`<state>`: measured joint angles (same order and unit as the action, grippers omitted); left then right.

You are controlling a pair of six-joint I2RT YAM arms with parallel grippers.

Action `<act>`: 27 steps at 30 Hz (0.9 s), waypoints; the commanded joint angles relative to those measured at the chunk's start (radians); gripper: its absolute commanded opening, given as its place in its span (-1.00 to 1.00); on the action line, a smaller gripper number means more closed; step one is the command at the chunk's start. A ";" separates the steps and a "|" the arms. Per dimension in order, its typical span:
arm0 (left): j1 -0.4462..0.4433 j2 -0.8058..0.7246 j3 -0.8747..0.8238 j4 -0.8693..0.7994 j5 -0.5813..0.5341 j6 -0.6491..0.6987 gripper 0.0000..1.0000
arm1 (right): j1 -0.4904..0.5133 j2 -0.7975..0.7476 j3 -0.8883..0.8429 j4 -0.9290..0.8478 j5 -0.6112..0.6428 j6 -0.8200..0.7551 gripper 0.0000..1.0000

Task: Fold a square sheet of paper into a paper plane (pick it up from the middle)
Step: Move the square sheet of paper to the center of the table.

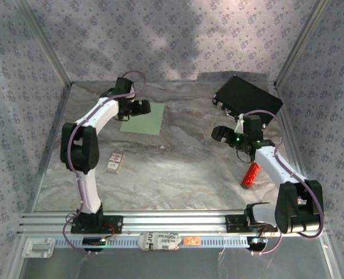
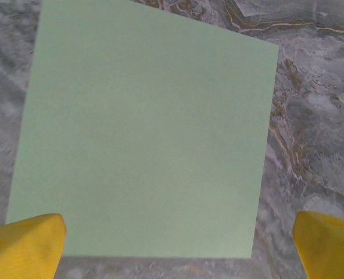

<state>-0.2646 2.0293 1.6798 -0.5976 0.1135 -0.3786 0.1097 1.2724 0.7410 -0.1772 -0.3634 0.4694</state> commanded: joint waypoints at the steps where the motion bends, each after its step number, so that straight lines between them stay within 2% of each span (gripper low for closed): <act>1: -0.001 0.077 0.086 -0.142 0.010 -0.013 1.00 | 0.011 0.034 0.034 -0.047 -0.004 0.008 0.98; 6: -0.030 0.247 0.336 -0.269 0.013 0.024 0.99 | 0.027 0.085 0.074 -0.020 -0.038 -0.042 0.98; 13: -0.079 0.438 0.638 -0.427 0.023 0.063 0.98 | 0.064 0.108 0.106 -0.018 -0.014 -0.015 0.98; 17: -0.090 0.485 0.683 -0.456 0.022 0.055 0.98 | 0.083 0.100 0.106 -0.021 0.003 0.007 0.98; 27: -0.134 0.508 0.658 -0.493 0.038 0.010 0.98 | 0.126 0.036 0.078 -0.068 0.086 0.040 0.98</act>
<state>-0.3737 2.5309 2.3276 -1.0279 0.1337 -0.3443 0.2268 1.3567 0.8196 -0.2100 -0.3241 0.4767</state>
